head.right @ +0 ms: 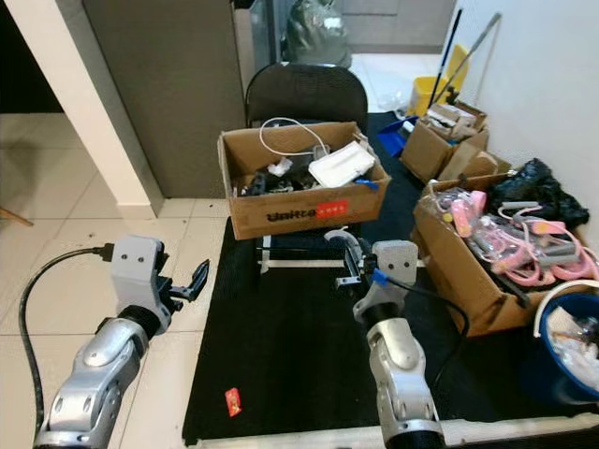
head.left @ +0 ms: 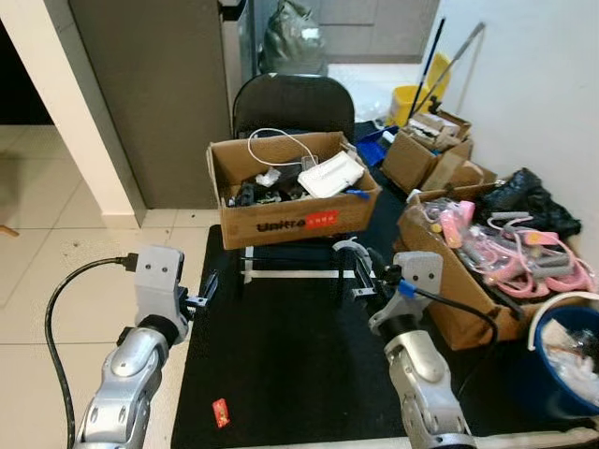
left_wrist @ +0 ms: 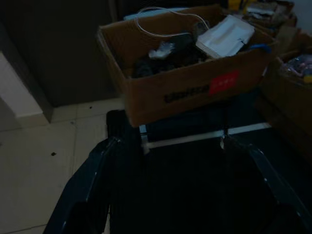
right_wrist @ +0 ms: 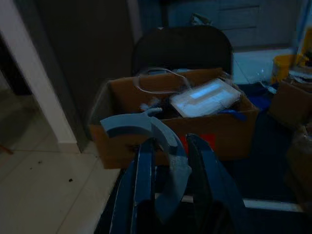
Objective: Picking trash to rubbish bin
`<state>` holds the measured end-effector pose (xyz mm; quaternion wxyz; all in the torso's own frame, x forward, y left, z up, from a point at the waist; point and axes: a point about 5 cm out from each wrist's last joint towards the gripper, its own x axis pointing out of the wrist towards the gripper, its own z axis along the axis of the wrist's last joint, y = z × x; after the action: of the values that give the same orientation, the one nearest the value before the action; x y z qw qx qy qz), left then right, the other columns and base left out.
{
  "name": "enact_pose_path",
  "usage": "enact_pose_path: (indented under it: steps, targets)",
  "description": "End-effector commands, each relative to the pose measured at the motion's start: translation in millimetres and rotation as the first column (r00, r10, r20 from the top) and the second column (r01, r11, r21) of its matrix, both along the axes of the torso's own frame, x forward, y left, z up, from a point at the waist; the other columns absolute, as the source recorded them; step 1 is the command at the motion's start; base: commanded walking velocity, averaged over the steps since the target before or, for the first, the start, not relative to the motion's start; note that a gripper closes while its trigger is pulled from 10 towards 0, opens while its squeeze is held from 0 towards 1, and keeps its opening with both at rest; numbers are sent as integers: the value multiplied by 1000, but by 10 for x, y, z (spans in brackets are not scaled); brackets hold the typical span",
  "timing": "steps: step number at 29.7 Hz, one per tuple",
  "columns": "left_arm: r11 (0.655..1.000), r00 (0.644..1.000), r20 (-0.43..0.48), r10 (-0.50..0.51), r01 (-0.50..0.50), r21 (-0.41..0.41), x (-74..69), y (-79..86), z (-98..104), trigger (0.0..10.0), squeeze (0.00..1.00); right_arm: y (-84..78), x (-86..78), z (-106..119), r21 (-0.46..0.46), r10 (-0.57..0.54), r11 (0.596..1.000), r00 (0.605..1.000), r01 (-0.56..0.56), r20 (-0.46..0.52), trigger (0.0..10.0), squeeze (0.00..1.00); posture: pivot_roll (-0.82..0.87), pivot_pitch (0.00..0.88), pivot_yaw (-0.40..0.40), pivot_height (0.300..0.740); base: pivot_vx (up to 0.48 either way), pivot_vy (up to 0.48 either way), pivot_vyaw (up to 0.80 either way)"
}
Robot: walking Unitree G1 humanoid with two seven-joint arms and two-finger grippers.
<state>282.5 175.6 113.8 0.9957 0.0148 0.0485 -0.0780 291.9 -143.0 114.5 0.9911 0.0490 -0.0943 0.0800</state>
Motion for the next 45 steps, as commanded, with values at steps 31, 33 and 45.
enact_pose_path:
  steps: [31, 33, 45]
  targets:
    - [1000, 1000, -2, -2, 2, 26, 61, 24, 31, 10000, 0, 13, 35, -34, 7, -10, 1000, 998, 10, -56, 10000, 0, -5, 116, 21, 740, 374, 0, -135]
    - [1000, 1000, -1, -1, 1, 25, 63, 25, 32, 10000, 0, 21, 38, -33, 6, -4, 1000, 998, 4, -57, 10000, 0, -3, 118, 21, 740, 375, 0, 0]
    - [1000, 1000, -1, -4, 4, 30, 72, 36, 42, 10000, 0, 100, 89, -22, 2, 35, 999, 998, -35, -57, 10000, 0, 6, 105, 22, 740, 371, 0, 0]
